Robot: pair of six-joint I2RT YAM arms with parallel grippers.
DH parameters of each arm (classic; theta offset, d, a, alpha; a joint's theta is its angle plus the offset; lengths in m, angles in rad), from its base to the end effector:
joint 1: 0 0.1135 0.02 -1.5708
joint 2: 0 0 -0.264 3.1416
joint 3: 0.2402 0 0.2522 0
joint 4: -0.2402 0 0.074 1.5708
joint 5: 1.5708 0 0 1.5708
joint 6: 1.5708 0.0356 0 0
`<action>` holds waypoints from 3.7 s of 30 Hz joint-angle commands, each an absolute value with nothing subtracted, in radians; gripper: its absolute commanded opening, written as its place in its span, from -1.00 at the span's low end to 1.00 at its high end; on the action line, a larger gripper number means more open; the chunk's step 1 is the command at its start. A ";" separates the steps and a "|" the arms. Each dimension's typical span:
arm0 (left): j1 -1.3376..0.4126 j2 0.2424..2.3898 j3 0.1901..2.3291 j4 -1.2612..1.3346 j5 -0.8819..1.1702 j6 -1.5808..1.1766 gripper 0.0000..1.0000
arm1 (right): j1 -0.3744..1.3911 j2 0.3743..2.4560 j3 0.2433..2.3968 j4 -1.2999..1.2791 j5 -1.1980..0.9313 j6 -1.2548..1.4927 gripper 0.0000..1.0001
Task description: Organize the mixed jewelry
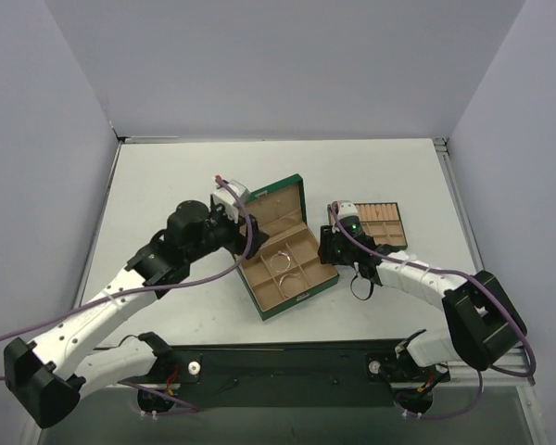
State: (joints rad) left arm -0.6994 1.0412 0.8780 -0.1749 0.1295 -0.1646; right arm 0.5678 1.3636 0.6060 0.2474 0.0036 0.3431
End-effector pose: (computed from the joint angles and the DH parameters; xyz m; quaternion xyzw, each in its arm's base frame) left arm 0.1816 -0.1588 0.3245 0.2512 0.7755 -0.2895 0.5017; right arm 0.2366 0.1507 0.1936 -0.0958 0.8573 0.2211 0.4549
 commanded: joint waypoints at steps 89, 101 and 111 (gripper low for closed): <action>-0.314 0.908 0.868 -0.517 -0.066 -0.135 0.74 | -0.189 1.799 1.052 -0.054 -0.175 0.152 -0.35; -0.314 0.908 0.868 -0.518 -0.067 -0.133 0.74 | -0.178 1.821 1.062 -0.048 -0.155 0.152 -0.37; -0.314 0.913 0.868 -0.520 -0.071 -0.132 0.74 | -0.178 1.835 1.072 -0.063 -0.170 0.150 -0.33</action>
State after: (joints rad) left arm -0.3187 0.9150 0.8608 -0.5495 -0.0742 -0.1452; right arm -0.1822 1.8069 1.0462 -0.0326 -0.1726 0.1555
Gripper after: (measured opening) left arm 0.871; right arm 0.321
